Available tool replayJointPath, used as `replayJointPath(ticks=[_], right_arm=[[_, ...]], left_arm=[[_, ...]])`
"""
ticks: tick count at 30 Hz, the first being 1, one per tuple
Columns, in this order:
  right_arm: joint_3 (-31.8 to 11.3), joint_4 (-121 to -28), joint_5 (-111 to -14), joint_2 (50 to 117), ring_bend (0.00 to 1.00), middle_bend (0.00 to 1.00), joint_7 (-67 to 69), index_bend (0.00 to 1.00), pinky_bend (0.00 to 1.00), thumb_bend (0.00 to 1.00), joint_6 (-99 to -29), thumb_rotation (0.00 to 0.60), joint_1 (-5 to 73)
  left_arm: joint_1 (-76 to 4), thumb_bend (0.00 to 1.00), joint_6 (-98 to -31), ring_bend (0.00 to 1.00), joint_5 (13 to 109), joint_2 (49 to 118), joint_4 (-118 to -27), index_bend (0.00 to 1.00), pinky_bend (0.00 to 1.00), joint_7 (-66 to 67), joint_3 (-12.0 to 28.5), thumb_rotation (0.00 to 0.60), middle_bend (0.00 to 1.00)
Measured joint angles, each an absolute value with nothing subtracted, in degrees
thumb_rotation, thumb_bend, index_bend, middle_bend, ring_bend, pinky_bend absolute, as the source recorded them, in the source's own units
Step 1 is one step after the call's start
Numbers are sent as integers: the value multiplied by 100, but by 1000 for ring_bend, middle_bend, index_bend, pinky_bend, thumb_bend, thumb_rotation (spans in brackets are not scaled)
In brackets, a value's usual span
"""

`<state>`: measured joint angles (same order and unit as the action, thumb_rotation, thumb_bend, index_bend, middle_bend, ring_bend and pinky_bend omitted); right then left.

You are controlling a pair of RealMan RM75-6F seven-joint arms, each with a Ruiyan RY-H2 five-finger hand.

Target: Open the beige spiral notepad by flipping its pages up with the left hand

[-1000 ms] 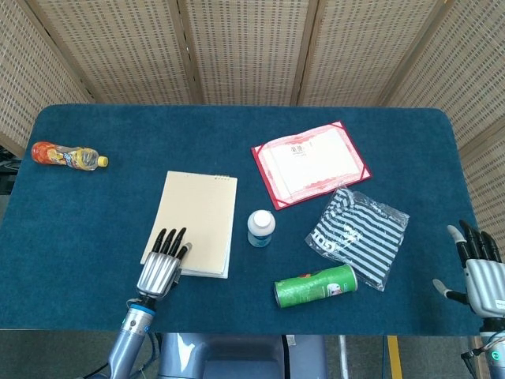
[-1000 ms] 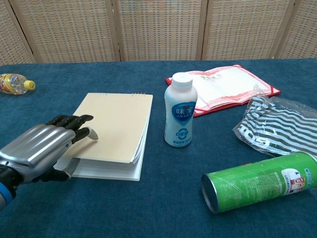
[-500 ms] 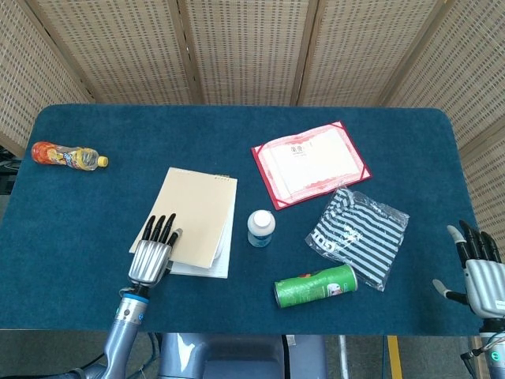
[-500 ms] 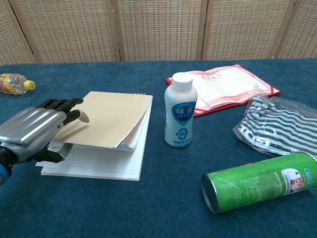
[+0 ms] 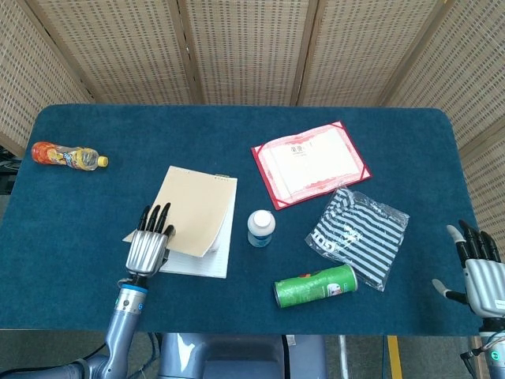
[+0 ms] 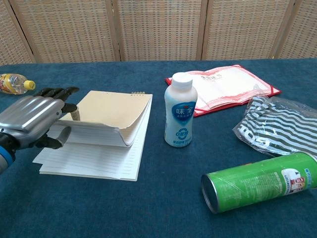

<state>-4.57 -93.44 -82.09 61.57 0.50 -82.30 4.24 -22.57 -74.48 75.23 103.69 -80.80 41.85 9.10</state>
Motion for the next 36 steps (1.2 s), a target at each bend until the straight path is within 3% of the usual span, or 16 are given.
replayJointPath(ticks=[4, 7, 19, 36], right_arm=[[-451, -9341, -8217, 6160, 0, 0, 51, 27, 0, 208, -8235, 600, 421], [-454, -9338, -8215, 6162, 0, 0, 54, 27, 0, 207, -8230, 600, 425], [-462, -9316, -8206, 6164, 0, 0, 84, 27, 0, 208, -8243, 600, 420], [-459, -9314, -8190, 6172, 0, 0, 69, 27, 0, 208, -8218, 600, 424]], left_arm=[[-2306, 636, -7513, 0, 7535, 10394, -7971, 746, 0, 4073, 974, 600, 0], [-2322, 638, -7577, 0, 7580, 10406, -7922, 774, 0, 4008, 988, 600, 0], [-2302, 639, -7766, 0, 7692, 10191, -8053, 789, 0, 3907, 926, 600, 0], [-2028, 639, -8078, 0, 8082, 9896, -8289, 796, 0, 3745, 460, 600, 0]])
